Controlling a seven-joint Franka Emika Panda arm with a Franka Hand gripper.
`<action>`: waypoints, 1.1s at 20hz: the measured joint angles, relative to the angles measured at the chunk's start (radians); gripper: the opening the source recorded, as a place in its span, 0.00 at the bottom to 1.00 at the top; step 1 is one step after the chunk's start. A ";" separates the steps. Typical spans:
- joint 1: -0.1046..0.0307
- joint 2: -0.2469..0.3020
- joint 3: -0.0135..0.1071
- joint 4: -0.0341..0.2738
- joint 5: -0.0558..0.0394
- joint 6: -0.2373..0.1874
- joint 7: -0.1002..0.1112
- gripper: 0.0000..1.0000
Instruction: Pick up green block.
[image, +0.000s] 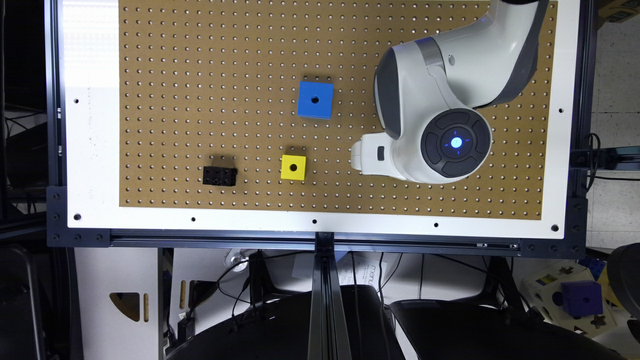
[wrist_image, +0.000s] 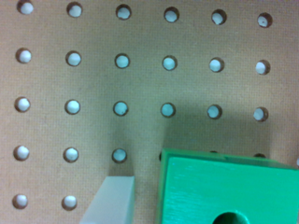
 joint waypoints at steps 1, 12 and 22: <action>0.000 0.000 0.000 0.000 0.0000 0.000 0.000 1.00; 0.000 -0.001 0.000 0.001 0.0000 0.000 0.002 0.00; -0.004 -0.006 -0.001 0.000 0.0000 -0.004 0.002 0.00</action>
